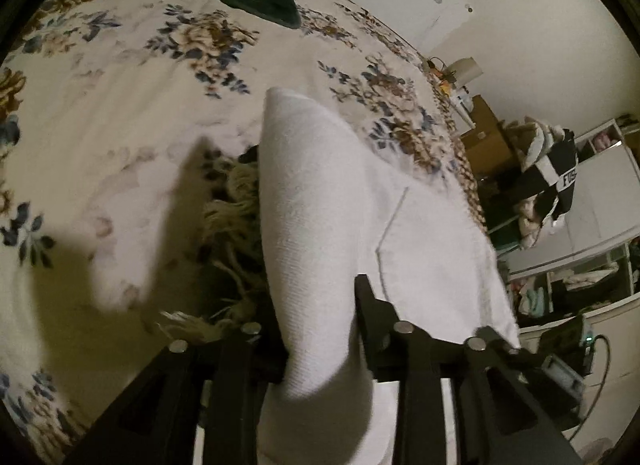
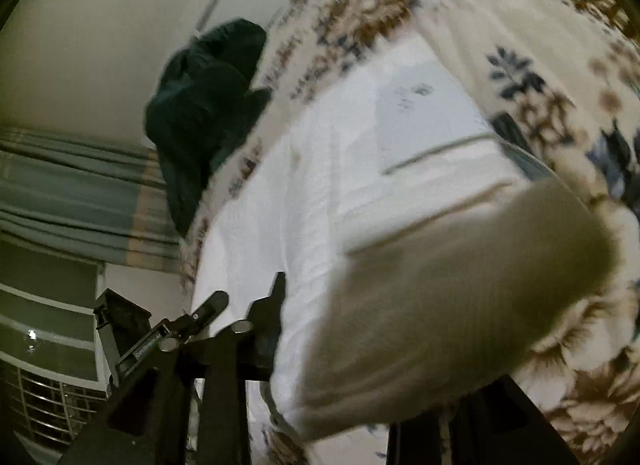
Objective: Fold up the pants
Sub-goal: 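Lower the white pants onto the blue jeans stack and open both grippers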
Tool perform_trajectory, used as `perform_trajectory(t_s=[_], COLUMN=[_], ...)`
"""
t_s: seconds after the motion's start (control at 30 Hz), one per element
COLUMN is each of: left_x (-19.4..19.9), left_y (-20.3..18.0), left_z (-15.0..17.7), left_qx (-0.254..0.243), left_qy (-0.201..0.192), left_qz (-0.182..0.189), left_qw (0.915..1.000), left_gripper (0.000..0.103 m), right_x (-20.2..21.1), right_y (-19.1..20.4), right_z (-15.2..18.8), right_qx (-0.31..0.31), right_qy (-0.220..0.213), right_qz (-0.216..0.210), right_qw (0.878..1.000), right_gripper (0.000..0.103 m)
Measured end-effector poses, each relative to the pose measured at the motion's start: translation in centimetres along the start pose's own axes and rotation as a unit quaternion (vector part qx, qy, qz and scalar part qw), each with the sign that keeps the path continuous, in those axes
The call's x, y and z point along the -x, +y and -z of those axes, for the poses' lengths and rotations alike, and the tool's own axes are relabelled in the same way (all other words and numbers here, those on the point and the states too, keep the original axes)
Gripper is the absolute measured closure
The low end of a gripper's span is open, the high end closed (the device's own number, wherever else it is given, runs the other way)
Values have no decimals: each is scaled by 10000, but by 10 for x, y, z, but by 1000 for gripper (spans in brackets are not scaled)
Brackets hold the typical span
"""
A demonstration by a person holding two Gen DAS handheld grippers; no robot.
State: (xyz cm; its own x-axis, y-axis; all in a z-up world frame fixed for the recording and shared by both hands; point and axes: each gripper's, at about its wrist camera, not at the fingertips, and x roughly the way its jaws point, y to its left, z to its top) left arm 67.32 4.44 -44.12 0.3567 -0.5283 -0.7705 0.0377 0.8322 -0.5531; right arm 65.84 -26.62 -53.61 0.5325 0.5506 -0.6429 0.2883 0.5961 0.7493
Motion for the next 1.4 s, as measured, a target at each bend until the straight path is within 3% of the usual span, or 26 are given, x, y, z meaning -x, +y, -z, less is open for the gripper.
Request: perform_trajectory(t_s=[0.07, 0.17, 0.2, 0.27, 0.37, 0.5, 0.63, 0.7, 0.73, 0.8, 0.87, 0.93, 1.03, 1.2, 1.4], left_x=[7, 15, 16, 15, 13, 12, 21, 27, 31, 39, 48, 60, 74, 99, 157], left_y=[0, -1, 1, -1, -3, -3, -13, -24, -31, -42, -54, -71, -93, -117, -153], left_z=[4, 7, 7, 6, 4, 6, 8, 10, 11, 16, 23, 33, 45, 62, 89], left_qx=[-53, -52, -16, 6, -18, -94, -171, -298, -385, -569, -753, -1005, -1246, -1477, -1533], left_qy=[-35, -47, -33, -14, -5, 41, 69, 123, 159, 145, 68, 19, 20, -87, -568], left_qz=[-79, -125, -110, -138, -172, -539, -1006, -1318, -1482, -1668, -1754, -1888, -2025, -2237, -2346], left_qw=[9999, 9999, 9999, 9999, 9999, 9985, 9948, 9907, 9881, 9842, 9816, 9769, 9713, 9634, 9582], left_gripper=[69, 69, 69, 69, 68, 44, 43, 42, 35, 21, 17, 17, 17, 17, 17], right_x=[6, 33, 48, 55, 50, 47, 54, 60, 64, 70, 73, 77, 87, 120, 172], right_y=[-6, -18, -25, -33, -36, -41, -25, -5, 5, 29, 48, 66, 84, 107, 138], right_z=[1, 2, 4, 1, 0, 1, -1, -1, 0, 3, 9, 17, 32, 61, 97], right_qx=[-27, -223, -382, -513, -488, -370, -24, 330, 492, 913, 1294, 1578, 1876, 2172, 2405], right_qy=[25, -276, -512, -676, -685, -591, -389, -357, -384, -413, -432, -441, -543, -799, -1025], right_qz=[82, 275, 325, 507, 781, 1192, 1648, 2029, 2185, 2516, 2811, 3037, 3412, 3665, 3632], right_qw=[10000, 9990, 9974, 9951, 9934, 9904, 9856, 9780, 9738, 9626, 9499, 9386, 9195, 9012, 8943], right_gripper=[59, 60, 63, 80, 82, 83, 81, 74, 70, 45, 17, 8, 3, 0, 0])
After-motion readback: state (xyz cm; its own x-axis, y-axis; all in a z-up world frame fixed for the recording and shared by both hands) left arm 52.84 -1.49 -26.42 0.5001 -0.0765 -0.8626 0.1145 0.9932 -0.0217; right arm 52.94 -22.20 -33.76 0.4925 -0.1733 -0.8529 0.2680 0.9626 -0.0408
